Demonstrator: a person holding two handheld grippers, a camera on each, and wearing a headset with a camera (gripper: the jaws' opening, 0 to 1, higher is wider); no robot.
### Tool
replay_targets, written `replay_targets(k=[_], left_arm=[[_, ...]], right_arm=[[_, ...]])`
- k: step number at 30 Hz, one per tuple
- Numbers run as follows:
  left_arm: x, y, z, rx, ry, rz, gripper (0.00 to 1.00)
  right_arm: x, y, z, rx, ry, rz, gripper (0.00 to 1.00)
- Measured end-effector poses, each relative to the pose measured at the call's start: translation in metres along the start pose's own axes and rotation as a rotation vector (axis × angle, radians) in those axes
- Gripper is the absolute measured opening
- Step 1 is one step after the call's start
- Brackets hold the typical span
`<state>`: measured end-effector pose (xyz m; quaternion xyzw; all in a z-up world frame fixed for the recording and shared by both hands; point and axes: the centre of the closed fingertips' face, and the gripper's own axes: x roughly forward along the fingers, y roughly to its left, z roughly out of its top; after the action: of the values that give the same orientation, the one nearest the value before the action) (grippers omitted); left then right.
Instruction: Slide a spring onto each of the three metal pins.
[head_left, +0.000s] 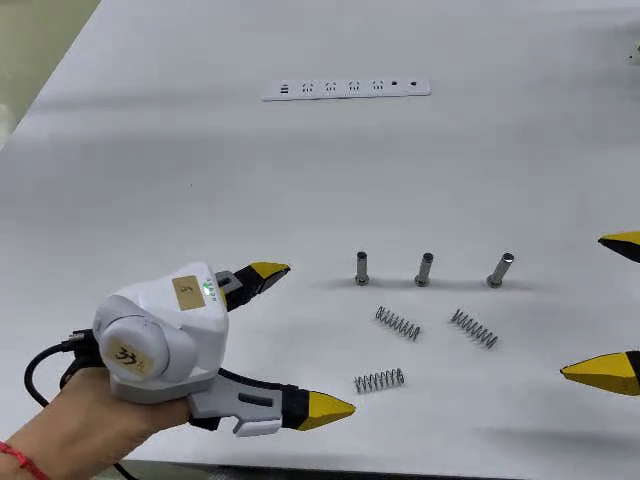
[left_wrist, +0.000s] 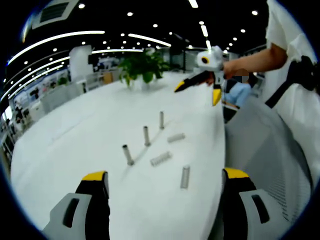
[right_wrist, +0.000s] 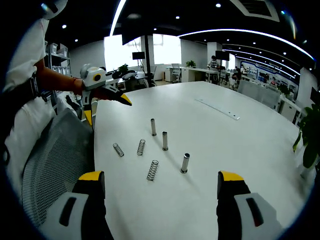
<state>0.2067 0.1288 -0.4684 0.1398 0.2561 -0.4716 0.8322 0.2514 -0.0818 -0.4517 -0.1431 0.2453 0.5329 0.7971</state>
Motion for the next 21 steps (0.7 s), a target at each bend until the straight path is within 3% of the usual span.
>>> replay_targets(k=[3, 5, 6, 7, 9, 12, 13, 14, 15, 21], left_arm=[[0.006, -0.005, -0.005, 0.014, 0.042, -0.018, 0.89], [0.010, -0.009, -0.012, 0.001, 0.105, -0.029, 0.84], [0.012, -0.010, -0.013, 0.008, 0.114, -0.036, 0.82], [0.016, -0.013, -0.013, 0.047, 0.118, -0.046, 0.80], [0.020, -0.018, -0.016, 0.059, 0.151, -0.058, 0.76], [0.028, -0.026, -0.027, 0.081, 0.230, -0.079, 0.65], [0.030, -0.026, -0.029, 0.094, 0.246, -0.079, 0.62], [0.032, -0.023, -0.036, 0.096, 0.294, -0.057, 0.60], [0.033, -0.024, -0.040, 0.084, 0.316, -0.060, 0.58], [0.045, -0.028, -0.041, 0.088, 0.336, -0.083, 0.39]], right_arm=[[-0.003, 0.003, -0.002, 0.000, 0.000, 0.006, 0.95], [-0.005, 0.004, -0.005, -0.002, 0.004, 0.006, 0.95], [-0.005, 0.004, -0.006, -0.003, 0.005, 0.006, 0.95], [-0.006, 0.004, -0.008, -0.002, 0.011, 0.004, 0.94], [-0.007, 0.004, -0.009, 0.001, 0.010, 0.003, 0.94], [-0.007, 0.005, -0.010, 0.005, 0.007, 0.002, 0.94], [-0.007, 0.005, -0.010, 0.006, 0.007, 0.002, 0.94], [-0.007, 0.005, -0.010, 0.006, 0.007, 0.001, 0.94], [-0.007, 0.005, -0.010, 0.008, 0.006, 0.001, 0.93], [-0.007, 0.006, -0.012, 0.013, 0.005, -0.001, 0.93]])
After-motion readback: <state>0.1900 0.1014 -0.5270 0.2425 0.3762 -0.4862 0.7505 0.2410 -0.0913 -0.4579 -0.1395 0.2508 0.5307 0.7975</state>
